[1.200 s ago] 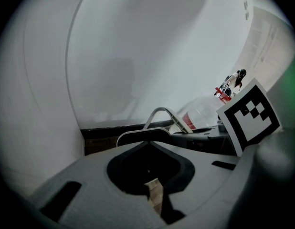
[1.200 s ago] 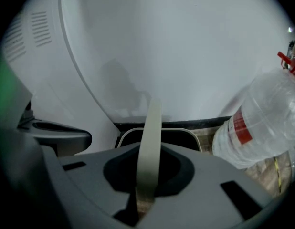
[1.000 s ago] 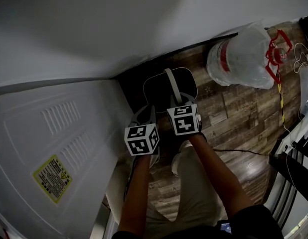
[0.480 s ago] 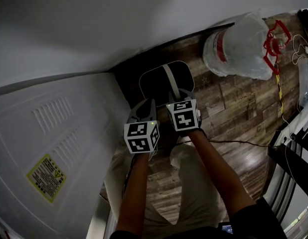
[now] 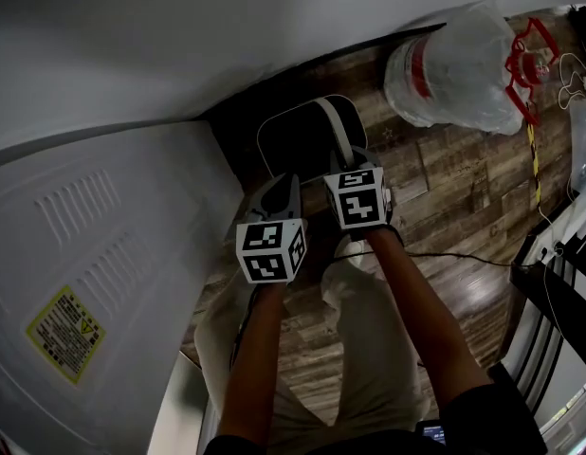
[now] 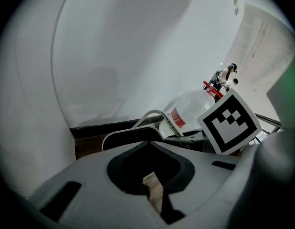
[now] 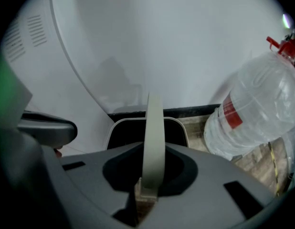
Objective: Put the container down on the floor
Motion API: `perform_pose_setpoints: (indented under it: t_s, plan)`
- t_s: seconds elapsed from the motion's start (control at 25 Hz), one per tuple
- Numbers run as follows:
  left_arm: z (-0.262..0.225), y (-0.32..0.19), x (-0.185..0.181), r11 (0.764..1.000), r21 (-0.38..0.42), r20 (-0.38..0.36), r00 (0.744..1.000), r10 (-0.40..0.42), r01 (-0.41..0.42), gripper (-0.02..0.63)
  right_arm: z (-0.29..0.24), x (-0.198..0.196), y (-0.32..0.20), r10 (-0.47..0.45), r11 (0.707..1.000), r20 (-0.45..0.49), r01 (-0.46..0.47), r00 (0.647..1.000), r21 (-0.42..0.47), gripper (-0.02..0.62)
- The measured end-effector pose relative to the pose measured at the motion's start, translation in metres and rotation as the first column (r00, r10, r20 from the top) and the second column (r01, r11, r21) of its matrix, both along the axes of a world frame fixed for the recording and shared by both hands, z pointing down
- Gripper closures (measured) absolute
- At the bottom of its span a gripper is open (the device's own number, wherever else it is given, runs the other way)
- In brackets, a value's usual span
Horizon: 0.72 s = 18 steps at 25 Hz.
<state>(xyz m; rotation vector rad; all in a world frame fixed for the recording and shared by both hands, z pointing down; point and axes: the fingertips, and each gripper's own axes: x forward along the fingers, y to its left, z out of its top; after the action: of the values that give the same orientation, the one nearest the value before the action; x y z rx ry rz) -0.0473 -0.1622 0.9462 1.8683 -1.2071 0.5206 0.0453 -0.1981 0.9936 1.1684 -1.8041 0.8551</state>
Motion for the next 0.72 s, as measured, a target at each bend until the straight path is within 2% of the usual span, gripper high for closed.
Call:
perform_pose_setpoints:
  t_s: [0.28, 0.72]
  plan:
    - [0.007, -0.002, 0.022, 0.999, 0.005, -0.001, 0.999, 0.045, -0.045, 0.588, 0.012, 0.030, -0.003, 0.045, 0.999, -0.018, -0.045, 0.999, -0.003, 0.561]
    - [0.020, -0.008, 0.051, 0.991, -0.005, 0.003, 0.991, 0.132, -0.132, 0.588, 0.044, 0.066, -0.003, 0.109, 0.992, -0.024, -0.110, 0.994, -0.066, 0.558]
